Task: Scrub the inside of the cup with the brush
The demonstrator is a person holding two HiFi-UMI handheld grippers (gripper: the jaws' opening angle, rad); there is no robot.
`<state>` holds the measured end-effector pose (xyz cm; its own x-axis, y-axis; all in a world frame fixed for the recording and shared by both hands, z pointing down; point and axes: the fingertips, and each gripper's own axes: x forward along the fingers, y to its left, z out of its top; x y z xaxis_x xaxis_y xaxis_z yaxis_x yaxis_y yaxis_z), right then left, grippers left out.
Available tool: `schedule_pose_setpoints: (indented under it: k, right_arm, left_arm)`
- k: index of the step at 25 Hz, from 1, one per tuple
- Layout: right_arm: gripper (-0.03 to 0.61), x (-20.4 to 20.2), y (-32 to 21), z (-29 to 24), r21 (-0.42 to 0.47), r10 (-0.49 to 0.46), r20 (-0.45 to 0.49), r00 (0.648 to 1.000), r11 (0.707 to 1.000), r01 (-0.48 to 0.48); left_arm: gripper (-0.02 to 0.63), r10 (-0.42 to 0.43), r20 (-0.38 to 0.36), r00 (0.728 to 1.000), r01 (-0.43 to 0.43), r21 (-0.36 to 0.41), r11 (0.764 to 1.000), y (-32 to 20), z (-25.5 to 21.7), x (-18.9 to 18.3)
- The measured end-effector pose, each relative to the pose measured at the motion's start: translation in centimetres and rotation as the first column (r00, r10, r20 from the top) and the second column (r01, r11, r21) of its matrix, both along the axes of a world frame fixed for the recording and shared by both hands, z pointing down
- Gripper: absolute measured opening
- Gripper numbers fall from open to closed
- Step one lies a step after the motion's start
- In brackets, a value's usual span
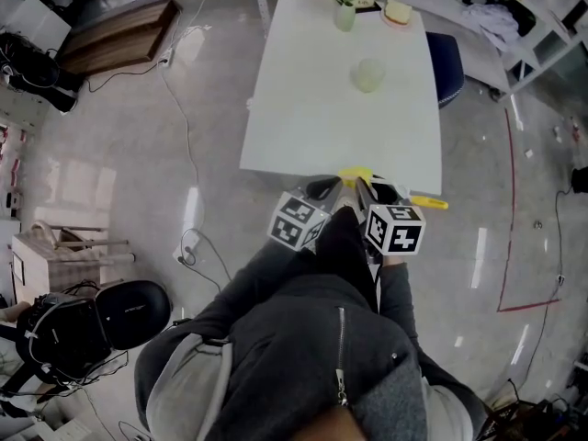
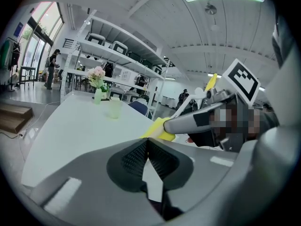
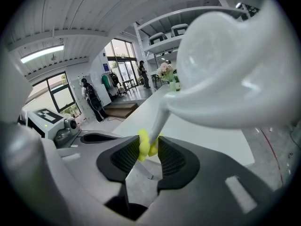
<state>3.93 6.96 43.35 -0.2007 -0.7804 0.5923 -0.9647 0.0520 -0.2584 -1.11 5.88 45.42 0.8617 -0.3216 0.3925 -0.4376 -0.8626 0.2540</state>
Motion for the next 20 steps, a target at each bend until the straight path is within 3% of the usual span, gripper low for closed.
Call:
schedule_pose_setpoints:
  k: [20]
  right_arm:
    - [0.127,6.8,-5.2,0.4,-0.018,0.039,0.022,0.999,0.999,-0.039]
  left_arm:
    - [0.009,0.012,0.030,0.999,-0.012,-0.006,1.000,-6.3,0.3,6.3]
